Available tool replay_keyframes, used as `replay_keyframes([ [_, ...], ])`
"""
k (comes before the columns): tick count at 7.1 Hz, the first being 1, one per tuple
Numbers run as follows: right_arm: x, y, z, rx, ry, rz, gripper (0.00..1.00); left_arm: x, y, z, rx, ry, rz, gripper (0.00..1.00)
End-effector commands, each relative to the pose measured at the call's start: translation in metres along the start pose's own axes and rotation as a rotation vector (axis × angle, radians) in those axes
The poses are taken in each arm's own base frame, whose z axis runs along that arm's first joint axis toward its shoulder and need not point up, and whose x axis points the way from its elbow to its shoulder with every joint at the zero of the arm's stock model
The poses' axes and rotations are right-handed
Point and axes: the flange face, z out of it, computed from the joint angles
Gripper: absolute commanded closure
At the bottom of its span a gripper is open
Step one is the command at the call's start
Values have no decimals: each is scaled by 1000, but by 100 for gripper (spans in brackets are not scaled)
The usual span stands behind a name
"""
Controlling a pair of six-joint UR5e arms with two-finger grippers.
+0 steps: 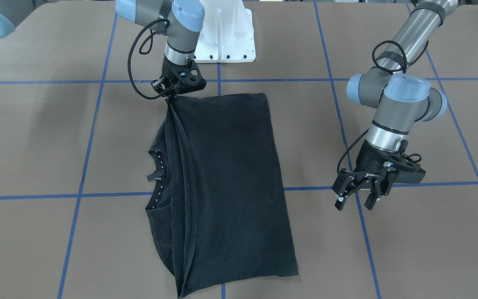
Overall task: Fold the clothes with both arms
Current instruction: 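Adjust the collar edge of the folded shirt with the right gripper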
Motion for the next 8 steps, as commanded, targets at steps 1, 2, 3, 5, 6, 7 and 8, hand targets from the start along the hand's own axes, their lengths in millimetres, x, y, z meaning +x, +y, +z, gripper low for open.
replay_keyframes([
  [1,11,-18,-10,43,-42,133,18,0,1,0,-1,0,-5,2],
  [2,16,-22,-9,95,-128,311,17,-1,1,0,-2,-3,-5,2],
  [3,21,-23,-7,118,-200,530,19,-1,1,0,-2,-3,-5,2],
  [5,40,-6,15,112,-323,915,27,0,2,1,-3,-1,-3,2],
  [6,45,-3,20,107,-319,961,26,0,2,1,-3,-1,-3,2],
  [7,49,1,28,95,-302,1012,26,1,2,0,-3,0,-4,2],
  [8,48,3,30,83,-303,1056,26,1,2,0,-3,0,-3,2],
])
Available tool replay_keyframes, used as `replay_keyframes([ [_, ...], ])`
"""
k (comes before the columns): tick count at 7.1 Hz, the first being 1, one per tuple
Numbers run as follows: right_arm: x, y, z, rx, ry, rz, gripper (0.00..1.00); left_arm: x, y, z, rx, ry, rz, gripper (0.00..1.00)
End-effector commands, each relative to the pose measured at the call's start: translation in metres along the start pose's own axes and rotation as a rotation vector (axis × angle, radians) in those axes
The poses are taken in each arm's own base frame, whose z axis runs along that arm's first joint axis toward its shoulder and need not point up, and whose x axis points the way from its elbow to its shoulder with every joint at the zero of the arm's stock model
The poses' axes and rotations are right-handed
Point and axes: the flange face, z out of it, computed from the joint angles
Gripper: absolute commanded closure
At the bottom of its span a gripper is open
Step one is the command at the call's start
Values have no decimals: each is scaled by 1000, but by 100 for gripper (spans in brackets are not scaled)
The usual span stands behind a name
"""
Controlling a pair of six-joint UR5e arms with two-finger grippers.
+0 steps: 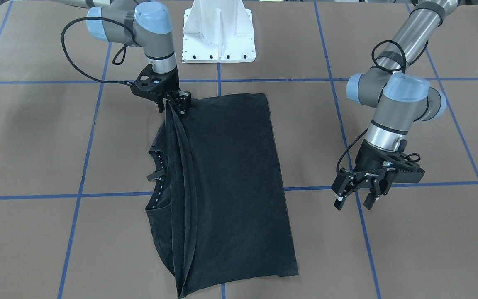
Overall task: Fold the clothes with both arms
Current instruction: 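Adjust the collar edge of the folded shirt with the right gripper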
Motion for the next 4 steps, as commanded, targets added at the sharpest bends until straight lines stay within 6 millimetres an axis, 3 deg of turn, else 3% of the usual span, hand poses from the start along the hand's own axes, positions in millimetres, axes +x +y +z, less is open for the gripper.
replay_keyframes([
  [1,7,9,5,-8,10,112,26,2,0,0,1,2,1,2],
  [4,-1,20,-2,-24,-7,255,26,2,0,0,1,2,-1,2],
])
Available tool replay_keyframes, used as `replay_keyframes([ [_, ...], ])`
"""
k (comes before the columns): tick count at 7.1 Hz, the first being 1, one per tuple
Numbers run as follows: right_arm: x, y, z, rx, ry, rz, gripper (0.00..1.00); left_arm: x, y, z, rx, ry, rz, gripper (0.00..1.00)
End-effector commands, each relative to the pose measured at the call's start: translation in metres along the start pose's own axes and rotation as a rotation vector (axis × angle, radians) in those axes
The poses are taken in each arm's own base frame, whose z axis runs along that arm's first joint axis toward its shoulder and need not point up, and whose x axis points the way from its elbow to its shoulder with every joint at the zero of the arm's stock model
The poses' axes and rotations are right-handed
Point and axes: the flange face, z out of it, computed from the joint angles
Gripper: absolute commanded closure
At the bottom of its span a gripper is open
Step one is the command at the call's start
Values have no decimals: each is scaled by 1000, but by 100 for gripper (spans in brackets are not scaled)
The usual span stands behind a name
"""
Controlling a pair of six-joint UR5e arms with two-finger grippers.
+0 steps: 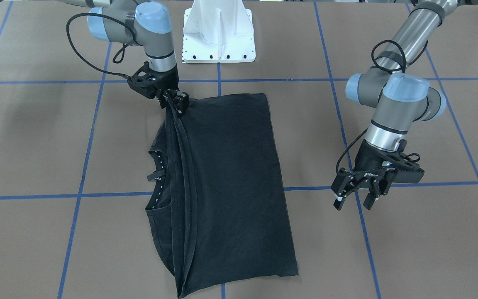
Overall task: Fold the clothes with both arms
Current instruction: 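Adjust the collar edge of the folded shirt with the right gripper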
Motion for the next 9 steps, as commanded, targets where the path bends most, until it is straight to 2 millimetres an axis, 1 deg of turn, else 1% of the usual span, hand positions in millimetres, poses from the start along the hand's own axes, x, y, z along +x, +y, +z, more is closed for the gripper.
replay_keyframes([
  [1,-2,2,-5,-7,-8,77,26,0,0,0,0,1,0,2],
  [2,3,2,-4,-5,-2,107,26,0,0,0,0,1,0,2],
  [5,5,4,-2,-6,2,138,23,4,-2,-3,4,9,-14,2],
  [6,2,10,1,-8,4,188,23,6,-3,-5,6,13,-14,2],
  [7,-3,9,-3,-9,-8,197,23,6,-3,-5,6,13,-14,2],
  [9,-6,3,-3,14,-22,202,23,6,-3,-9,7,18,-14,2],
])
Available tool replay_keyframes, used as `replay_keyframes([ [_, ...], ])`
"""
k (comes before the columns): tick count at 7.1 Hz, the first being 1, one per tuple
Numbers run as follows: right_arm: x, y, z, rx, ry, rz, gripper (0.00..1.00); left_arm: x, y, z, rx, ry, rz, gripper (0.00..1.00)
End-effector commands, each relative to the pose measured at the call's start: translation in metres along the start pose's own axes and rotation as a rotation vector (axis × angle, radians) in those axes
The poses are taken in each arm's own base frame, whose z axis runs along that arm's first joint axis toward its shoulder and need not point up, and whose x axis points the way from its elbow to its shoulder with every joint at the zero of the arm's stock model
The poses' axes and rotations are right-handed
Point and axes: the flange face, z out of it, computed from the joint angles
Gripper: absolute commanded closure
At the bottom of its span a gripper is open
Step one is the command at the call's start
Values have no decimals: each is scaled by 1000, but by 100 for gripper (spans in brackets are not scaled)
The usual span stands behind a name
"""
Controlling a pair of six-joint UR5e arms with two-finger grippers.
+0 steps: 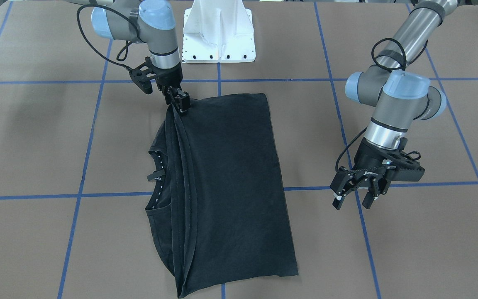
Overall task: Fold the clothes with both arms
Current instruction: 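Adjust the collar edge of the folded shirt with the right gripper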
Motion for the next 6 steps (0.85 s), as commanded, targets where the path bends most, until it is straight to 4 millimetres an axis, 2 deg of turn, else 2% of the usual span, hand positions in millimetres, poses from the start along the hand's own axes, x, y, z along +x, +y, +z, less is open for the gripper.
replay_keyframes([
  [1,-2,-4,4,18,-5,6,23,0,0,-3,1,4,0,2],
  [4,-4,-5,7,27,-8,9,26,-1,0,-3,0,2,0,2],
  [5,-4,-3,8,28,-6,14,37,0,0,-4,1,4,0,2],
  [6,-4,-2,15,32,3,14,37,0,-1,-5,3,6,0,2],
])
